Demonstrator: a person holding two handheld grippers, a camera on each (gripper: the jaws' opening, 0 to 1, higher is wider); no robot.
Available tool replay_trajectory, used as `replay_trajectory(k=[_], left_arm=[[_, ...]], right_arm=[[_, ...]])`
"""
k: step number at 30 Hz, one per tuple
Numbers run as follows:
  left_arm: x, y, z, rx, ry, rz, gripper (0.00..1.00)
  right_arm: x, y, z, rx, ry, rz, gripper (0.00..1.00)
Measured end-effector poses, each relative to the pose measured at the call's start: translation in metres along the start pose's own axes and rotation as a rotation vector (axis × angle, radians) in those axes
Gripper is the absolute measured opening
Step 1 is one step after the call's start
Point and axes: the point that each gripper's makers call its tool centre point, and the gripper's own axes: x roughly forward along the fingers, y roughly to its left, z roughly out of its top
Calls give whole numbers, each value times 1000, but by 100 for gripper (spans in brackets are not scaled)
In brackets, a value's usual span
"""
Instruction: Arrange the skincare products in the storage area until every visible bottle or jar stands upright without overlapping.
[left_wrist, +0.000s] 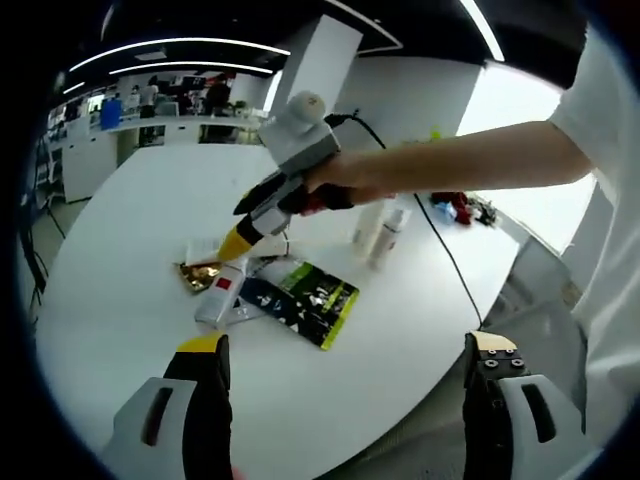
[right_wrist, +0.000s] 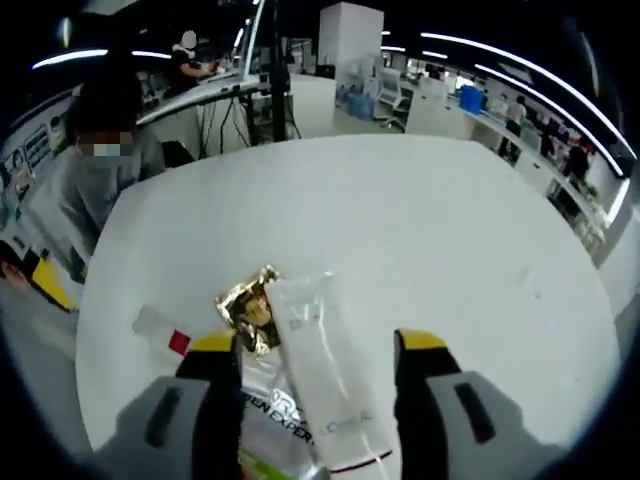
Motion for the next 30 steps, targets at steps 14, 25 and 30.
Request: replay_trajectory(k=[14, 25, 30], left_arm=[[0, 1, -2, -3, 8, 3, 95], [0, 2, -4, -1, 16, 3, 95], [0, 2, -3, 0, 15, 1, 94]], right_arm=[[22, 5, -13, -6, 156, 83, 41], [18, -2, -6, -60, 149, 61, 34], [10, -6, 2, -60, 113, 48, 33]])
